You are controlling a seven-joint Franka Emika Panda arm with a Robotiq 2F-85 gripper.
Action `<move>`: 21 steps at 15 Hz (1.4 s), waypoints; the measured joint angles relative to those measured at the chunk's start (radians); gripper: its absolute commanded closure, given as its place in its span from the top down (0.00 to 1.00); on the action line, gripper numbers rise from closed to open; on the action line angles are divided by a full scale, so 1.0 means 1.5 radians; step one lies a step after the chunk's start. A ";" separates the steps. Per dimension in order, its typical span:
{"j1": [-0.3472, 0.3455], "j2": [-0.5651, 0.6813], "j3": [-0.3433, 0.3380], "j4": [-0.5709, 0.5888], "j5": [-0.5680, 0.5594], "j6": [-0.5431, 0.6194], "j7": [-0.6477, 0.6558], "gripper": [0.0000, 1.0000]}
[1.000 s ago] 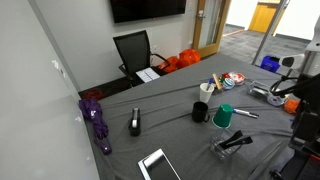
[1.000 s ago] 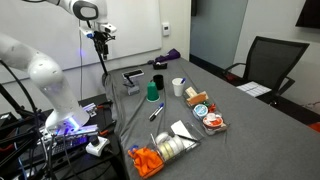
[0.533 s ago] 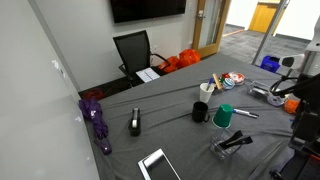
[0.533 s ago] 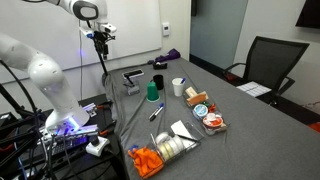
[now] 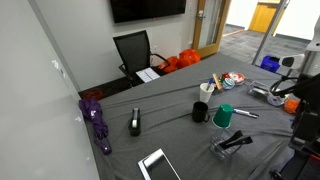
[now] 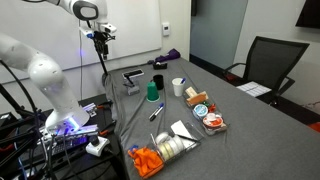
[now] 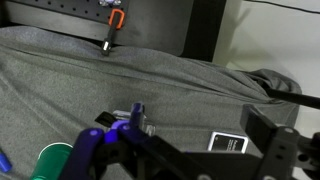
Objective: Remove the clamp from the clear bowl and place it inside the black cup
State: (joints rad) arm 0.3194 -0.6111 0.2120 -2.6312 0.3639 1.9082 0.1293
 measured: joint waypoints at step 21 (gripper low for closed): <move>-0.013 0.016 -0.001 -0.016 0.015 0.084 0.008 1.00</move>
State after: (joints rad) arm 0.2994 -0.5873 0.2101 -2.6557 0.3858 2.0338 0.1412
